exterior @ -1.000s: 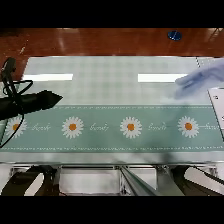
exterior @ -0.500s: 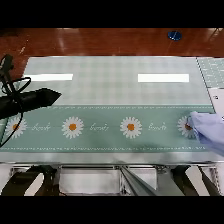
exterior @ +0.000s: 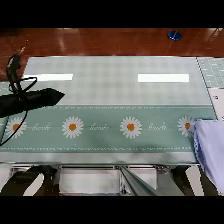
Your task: Fold the shirts.
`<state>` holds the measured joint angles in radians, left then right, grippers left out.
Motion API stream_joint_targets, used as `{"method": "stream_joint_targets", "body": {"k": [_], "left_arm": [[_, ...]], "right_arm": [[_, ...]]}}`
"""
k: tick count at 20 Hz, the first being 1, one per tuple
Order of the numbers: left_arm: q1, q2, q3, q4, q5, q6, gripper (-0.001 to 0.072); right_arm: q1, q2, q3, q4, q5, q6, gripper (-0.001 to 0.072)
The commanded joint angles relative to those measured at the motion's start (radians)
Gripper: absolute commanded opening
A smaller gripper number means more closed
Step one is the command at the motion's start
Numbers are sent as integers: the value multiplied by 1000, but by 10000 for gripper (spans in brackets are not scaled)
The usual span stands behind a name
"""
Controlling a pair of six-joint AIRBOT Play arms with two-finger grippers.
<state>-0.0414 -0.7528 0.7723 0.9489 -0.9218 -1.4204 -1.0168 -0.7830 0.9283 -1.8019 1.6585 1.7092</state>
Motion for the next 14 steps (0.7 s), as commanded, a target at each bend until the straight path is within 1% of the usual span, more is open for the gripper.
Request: {"method": "stream_joint_targets", "body": {"k": [1,2,4,6,7,8,9,11,12,14], "left_arm": [[9,-77,77,1,-26,79,19],[26,-111,133,0,-63,93,19],[44,-193,282,-18,-74,89,19],[18,-298,501,-69,-121,89,18],[-18,-347,605,-69,-145,90,18],[-61,-389,690,-67,-154,108,18],[-101,-420,734,-64,-153,127,18],[-154,-455,710,3,-159,119,18],[-176,-472,658,92,-155,74,18],[-190,-519,549,296,-111,-64,18]], "right_arm": [[14,-82,121,323,-101,-90,21],[63,-129,185,418,-101,-107,21],[261,-232,338,547,-143,-109,20],[520,-313,451,594,-246,-109,21],[671,-353,489,586,-319,-109,20],[804,-397,518,543,-378,-107,20],[908,-440,534,481,-396,-92,21],[1069,-527,529,342,-382,-77,21],[1125,-568,512,278,-381,-54,21],[1187,-638,466,227,-400,-25,21]]}}
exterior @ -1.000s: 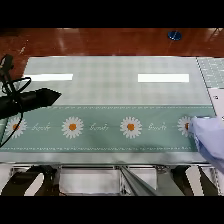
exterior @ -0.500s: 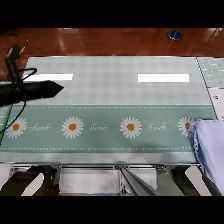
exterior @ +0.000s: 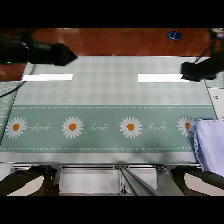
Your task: Fold the shirts.
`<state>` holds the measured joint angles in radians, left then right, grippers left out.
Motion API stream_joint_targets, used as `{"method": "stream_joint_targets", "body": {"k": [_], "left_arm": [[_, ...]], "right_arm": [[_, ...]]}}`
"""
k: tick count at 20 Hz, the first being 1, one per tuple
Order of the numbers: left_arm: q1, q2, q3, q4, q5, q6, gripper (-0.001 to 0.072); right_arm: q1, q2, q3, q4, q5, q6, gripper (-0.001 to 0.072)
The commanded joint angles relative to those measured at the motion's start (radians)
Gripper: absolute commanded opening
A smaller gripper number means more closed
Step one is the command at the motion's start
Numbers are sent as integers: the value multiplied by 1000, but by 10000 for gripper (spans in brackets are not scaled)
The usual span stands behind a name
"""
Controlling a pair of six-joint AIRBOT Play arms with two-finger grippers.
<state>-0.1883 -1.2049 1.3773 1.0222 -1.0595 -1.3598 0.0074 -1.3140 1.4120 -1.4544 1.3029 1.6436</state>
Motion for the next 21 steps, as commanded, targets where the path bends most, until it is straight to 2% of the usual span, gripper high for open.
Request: {"method": "stream_joint_targets", "body": {"k": [1,2,3,5,21], "left_arm": [[-34,-92,-80,288,21,-193,18],[-25,-115,-85,315,7,-230,19],[-15,-128,-85,306,4,-232,19],[-14,-130,-85,303,0,-232,19],[-14,-130,-85,303,-4,-232,19]], "right_arm": [[175,-138,-24,-123,-47,45,21],[176,-156,-24,-123,-54,45,21],[176,-160,-24,-124,-71,45,21],[176,-153,-23,-143,-111,40,21],[176,-151,-23,-145,-111,39,21]]}}
